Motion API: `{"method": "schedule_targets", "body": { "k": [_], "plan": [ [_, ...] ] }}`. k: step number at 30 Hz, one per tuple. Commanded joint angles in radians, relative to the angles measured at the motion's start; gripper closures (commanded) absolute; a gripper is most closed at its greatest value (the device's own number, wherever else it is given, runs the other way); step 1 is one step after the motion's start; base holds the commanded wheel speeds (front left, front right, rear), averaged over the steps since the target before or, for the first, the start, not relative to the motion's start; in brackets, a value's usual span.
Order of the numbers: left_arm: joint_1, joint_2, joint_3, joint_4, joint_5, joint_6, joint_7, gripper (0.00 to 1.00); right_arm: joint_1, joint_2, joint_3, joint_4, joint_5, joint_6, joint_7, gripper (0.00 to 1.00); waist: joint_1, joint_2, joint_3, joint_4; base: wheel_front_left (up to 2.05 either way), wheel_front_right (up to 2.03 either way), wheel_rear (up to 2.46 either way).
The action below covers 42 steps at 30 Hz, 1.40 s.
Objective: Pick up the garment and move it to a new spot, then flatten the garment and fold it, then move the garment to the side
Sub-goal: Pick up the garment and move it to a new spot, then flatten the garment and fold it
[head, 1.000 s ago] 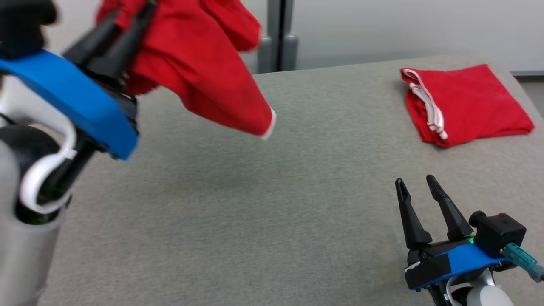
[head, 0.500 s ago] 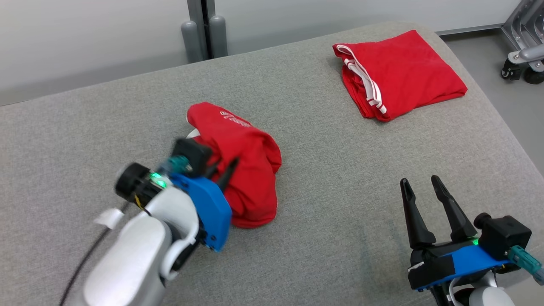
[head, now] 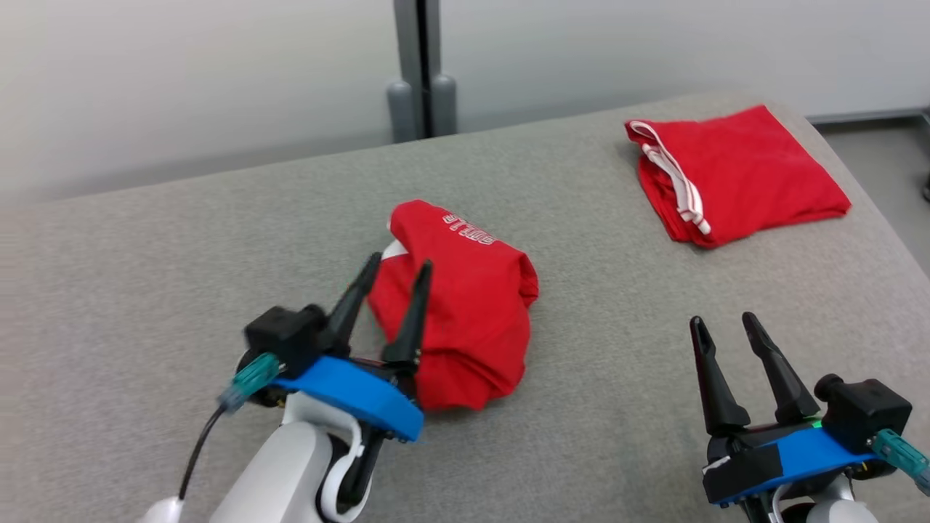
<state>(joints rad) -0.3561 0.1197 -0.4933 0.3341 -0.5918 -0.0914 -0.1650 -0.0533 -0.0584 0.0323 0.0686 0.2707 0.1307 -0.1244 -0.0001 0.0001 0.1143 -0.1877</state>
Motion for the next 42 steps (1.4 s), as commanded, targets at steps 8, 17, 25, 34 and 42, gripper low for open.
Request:
{"method": "schedule_targets", "body": {
  "k": [8, 17, 25, 34, 42],
  "plan": [
    [0.146, -0.015, 0.167, -0.104, 0.023, 0.026, -0.100, 0.00, 0.034, -0.016, -0.034, -0.009, 0.013, 0.000, 0.008, 0.00, 0.0001, -0.0001, -0.049, 0.101, 0.00, 0.00, 0.00],
    [0.396, -0.009, 0.424, -0.152, 0.258, 0.013, -0.101, 0.00, 0.084, -0.025, -0.068, 0.009, 0.010, 0.000, 0.023, 0.00, 0.0001, -0.0001, -0.130, 0.204, 0.00, 0.00, 0.00],
    [0.407, 0.020, 0.446, -0.083, 0.287, 0.011, -0.101, 0.00, 0.100, -0.018, -0.086, 0.021, -0.002, 0.000, 0.024, 0.00, 0.0001, -0.0001, -0.140, 0.208, 0.00, 0.00, 0.00],
    [0.405, 0.029, 0.457, -0.054, 0.277, 0.008, -0.101, 0.00, 0.086, -0.009, -0.081, 0.038, -0.005, 0.000, 0.022, 0.00, 0.0001, -0.0001, -0.130, 0.183, 0.00, 0.00, 0.00],
    [0.397, 0.027, 0.450, -0.051, 0.276, 0.004, -0.101, 0.00, 0.081, -0.005, -0.078, 0.045, -0.001, 0.000, 0.018, 0.00, 0.0001, -0.0001, -0.122, 0.178, 0.00, 0.00, 0.00]
  ]
}}
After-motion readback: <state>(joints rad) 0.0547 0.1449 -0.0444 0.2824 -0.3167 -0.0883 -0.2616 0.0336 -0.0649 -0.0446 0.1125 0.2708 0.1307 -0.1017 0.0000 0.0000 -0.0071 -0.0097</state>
